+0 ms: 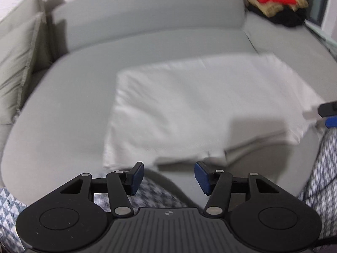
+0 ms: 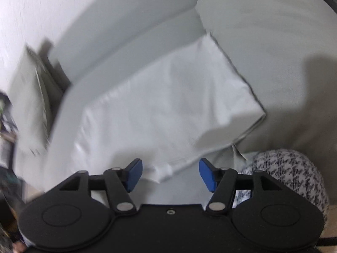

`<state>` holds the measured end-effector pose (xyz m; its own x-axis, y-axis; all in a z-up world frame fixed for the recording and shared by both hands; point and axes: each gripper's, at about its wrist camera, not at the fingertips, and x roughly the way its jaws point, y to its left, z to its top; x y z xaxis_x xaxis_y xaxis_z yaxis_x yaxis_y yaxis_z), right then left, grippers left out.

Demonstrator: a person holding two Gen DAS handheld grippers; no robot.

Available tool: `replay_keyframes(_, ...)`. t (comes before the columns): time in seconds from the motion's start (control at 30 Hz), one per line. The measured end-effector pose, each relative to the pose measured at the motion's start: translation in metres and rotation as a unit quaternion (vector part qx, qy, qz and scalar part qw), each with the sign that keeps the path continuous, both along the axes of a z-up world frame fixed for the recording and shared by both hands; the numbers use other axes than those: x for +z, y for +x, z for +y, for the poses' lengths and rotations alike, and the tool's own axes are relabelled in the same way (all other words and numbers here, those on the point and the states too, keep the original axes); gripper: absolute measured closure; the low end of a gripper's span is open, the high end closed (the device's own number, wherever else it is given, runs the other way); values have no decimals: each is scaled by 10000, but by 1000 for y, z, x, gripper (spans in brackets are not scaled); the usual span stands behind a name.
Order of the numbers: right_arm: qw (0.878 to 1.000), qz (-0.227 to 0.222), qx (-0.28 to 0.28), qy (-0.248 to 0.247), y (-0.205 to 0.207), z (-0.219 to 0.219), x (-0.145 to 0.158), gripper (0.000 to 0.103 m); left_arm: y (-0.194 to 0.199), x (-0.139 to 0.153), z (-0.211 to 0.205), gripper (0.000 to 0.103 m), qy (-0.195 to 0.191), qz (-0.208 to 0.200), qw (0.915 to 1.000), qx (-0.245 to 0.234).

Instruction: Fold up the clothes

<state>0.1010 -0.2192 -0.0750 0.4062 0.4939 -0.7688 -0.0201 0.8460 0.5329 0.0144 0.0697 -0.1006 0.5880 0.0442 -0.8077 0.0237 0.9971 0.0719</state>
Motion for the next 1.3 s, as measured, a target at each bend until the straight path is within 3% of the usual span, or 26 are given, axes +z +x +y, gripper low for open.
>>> replay_keyframes(0.27,9914,-412,-1021,709,-4,-32,12,46,-8,15,8,43,-540,-525,9963,409)
replay_keyframes(0.43,9881,-220,-1178,968,5,-38,-4,48,-4,12,-3,39,-551,-525,9968,252)
replay_keyframes(0.47,9876,-123,-1154,1060,8,-37,-11,57,0,9,-6,39,-512,-519,9971,204)
replay_keyframes(0.5,9872,-42,-1109,1141,12,-33,-18,73,5,5,-10,39,-468,-520,9974,145)
replay_keyframes(0.57,9876,41,-1003,1207,25,-20,-28,83,17,-4,-17,40,-351,-476,9982,85)
replay_keyframes(0.67,9943,-170,-858,609,43,5,-36,84,35,-25,-23,47,-82,-255,9995,188)
replay_keyframes(0.8,9924,-319,-910,-767,55,23,-51,84,53,-49,-27,43,208,-41,9992,329)
replay_keyframes(0.9,9876,-247,-1114,-1082,44,11,-54,85,38,-45,-21,43,162,-162,9989,413)
replay_keyframes(0.97,9867,-184,-1411,-781,33,-5,-47,83,30,-39,-18,44,142,-205,9986,458)
replay_keyframes(1.1,9828,-134,-1780,467,13,-31,-31,58,21,-25,-19,43,-74,-395,9982,452)
replay_keyframes(1.17,9780,32,-1831,995,8,-35,-29,55,23,-23,-24,42,-160,-403,9983,390)
replay_keyframes(1.3,9750,404,-1727,1340,4,-24,-35,51,28,-32,-32,42,-103,-254,9992,277)
